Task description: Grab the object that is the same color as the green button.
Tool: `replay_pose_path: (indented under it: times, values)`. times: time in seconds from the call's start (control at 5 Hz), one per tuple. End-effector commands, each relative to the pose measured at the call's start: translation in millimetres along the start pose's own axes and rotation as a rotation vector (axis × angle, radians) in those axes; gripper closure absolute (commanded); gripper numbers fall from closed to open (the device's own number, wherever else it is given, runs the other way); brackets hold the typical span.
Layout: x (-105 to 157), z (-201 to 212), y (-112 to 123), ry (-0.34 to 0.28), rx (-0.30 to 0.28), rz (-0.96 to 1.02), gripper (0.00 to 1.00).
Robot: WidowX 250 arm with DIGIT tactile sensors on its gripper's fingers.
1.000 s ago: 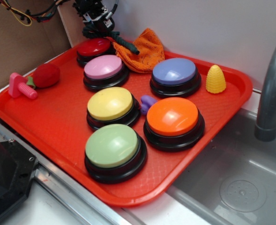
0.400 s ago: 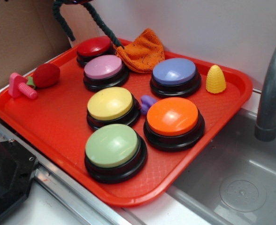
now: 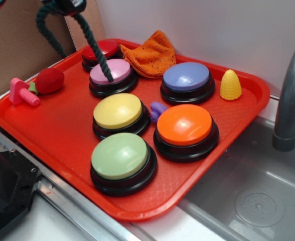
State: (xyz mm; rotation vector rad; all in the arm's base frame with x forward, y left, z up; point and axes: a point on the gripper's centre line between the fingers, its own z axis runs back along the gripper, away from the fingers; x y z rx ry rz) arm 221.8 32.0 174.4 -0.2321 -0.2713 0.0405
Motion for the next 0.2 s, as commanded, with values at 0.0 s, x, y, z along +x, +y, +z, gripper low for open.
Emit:
replay_pose_path:
  times: [0.0]
  values:
    - [-19.8, 2.2, -24.7, -0.021, 0.153, 0.015, 1.0]
